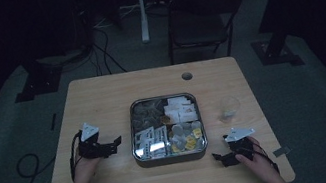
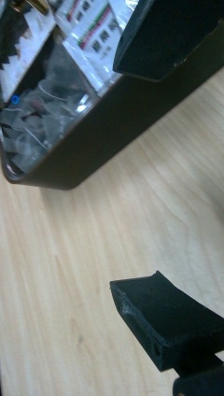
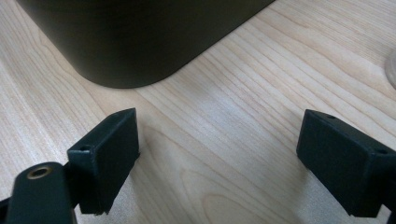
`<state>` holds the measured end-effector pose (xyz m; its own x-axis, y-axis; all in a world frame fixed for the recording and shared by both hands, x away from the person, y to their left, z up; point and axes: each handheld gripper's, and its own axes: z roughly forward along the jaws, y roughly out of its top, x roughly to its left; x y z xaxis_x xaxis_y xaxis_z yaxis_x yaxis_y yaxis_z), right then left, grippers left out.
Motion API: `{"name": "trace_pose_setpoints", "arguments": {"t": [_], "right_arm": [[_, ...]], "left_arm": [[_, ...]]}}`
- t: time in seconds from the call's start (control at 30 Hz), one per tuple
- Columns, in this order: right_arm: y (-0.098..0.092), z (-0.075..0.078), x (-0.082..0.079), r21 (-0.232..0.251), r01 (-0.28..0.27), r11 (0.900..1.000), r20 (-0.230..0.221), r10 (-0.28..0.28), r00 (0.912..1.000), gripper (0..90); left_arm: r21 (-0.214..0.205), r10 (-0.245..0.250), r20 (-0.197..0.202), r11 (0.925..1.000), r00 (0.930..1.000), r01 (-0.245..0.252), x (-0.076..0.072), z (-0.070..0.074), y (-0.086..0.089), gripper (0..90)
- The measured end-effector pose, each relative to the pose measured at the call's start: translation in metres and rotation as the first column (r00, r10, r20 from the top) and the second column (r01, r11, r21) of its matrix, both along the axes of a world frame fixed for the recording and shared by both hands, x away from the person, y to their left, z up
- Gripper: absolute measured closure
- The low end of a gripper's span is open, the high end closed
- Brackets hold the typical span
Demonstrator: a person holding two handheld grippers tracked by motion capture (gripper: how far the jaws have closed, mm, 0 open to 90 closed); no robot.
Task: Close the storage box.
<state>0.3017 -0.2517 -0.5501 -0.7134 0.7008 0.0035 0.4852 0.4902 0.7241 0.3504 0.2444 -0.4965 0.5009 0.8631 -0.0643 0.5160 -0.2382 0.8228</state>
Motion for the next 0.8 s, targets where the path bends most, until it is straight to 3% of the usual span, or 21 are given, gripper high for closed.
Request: {"name": "trace_pose_setpoints", "arguments": {"t": [0.5,0.8], "right_arm": [[0.000,0.000,0.000,-0.001,-0.001,1.0000,0.001,0.001,1.0000,12.6],[0.000,0.000,0.000,-0.001,-0.001,1.0000,0.001,0.001,1.0000,12.6]], "left_arm": [[0.009,0.063,-0.046,0.9980,0.9969,-0.063,-0.025,-0.023,0.024,1.0],[0.041,0.105,-0.066,0.9939,0.9923,-0.102,-0.040,-0.035,0.035,1.0]]}}
